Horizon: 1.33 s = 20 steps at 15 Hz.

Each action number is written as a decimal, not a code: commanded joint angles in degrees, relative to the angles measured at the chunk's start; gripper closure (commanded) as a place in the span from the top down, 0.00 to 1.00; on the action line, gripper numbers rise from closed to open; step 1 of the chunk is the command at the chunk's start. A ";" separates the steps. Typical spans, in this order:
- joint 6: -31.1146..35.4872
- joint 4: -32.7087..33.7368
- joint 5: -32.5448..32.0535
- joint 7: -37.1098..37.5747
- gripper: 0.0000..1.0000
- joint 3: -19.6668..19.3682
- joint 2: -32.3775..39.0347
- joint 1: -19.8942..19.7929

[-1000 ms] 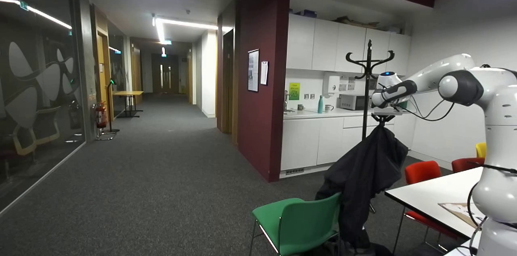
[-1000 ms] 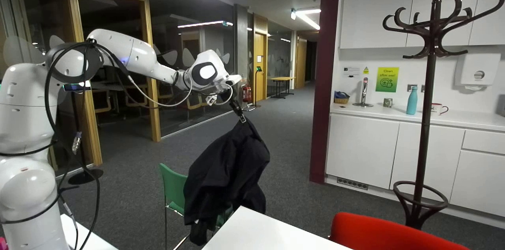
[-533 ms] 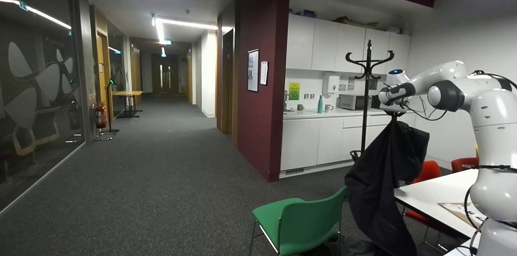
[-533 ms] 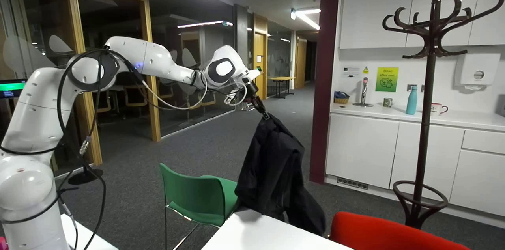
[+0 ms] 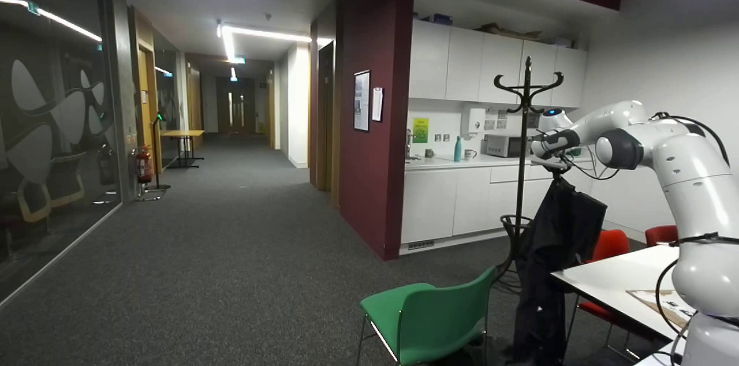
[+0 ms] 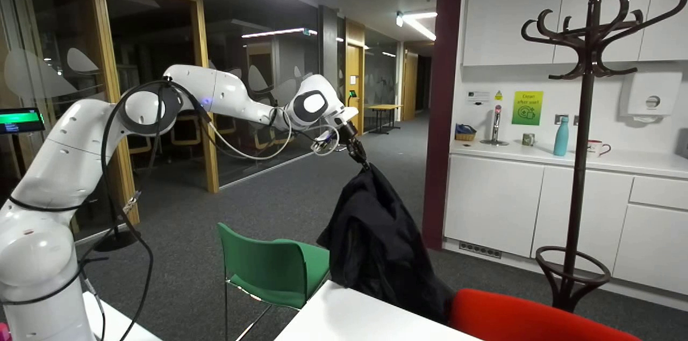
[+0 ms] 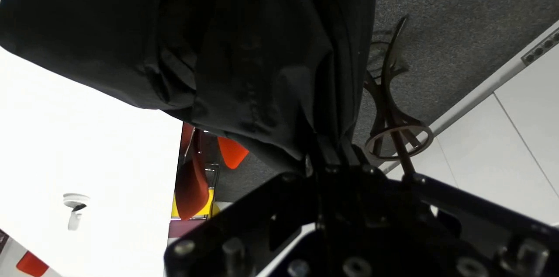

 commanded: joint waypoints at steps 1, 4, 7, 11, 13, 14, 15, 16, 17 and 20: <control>-2.11 5.94 1.48 3.16 0.01 0.61 2.82 0.30; -1.88 7.79 2.96 4.47 0.01 2.22 4.16 0.28; -1.81 9.12 3.52 4.95 0.01 3.16 5.17 0.69; -1.46 9.94 3.43 4.25 0.29 4.13 5.84 0.47; -1.34 10.49 3.31 4.20 0.44 4.14 5.84 0.40; -1.34 10.97 3.32 4.17 0.50 4.14 5.91 0.31; -1.34 11.30 3.30 4.17 0.58 4.13 5.92 0.26; -1.36 11.62 3.34 4.10 0.65 4.17 6.00 0.17; -1.29 11.72 3.39 4.04 0.71 4.22 5.96 0.12; -0.43 10.21 3.40 3.51 0.95 4.68 4.59 0.57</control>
